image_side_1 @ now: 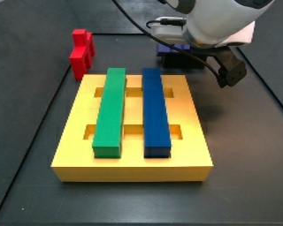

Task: Pick up the purple object. Move up. Place the purple object on the fixture. Regrasp the purple object. Move to above the board. Insert the purple object.
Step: Regrasp the purple object.

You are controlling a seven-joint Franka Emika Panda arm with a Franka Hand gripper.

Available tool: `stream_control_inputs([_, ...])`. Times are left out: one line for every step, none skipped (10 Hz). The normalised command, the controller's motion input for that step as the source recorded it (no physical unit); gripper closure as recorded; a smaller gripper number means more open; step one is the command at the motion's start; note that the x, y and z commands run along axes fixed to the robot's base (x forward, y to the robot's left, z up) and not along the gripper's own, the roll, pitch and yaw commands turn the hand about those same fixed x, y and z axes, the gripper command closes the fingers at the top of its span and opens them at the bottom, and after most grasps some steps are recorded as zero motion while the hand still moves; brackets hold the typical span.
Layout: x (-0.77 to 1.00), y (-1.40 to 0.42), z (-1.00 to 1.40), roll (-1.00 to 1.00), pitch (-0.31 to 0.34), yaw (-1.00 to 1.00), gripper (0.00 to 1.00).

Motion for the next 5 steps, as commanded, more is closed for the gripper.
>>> stream_control_inputs([0.0, 0.02, -0.08, 0.0, 0.0, 0.0, 0.0])
stream_control_inputs([0.0, 0.0, 0.0, 0.01, 0.0, 0.0, 0.0])
stream_control_inputs([0.0, 0.0, 0.0, 0.0, 0.0, 0.0, 0.0])
stream_control_inputs([0.0, 0.0, 0.0, 0.0, 0.0, 0.0, 1.0])
stream_control_inputs([0.0, 0.0, 0.0, 0.0, 0.0, 0.0, 1.0])
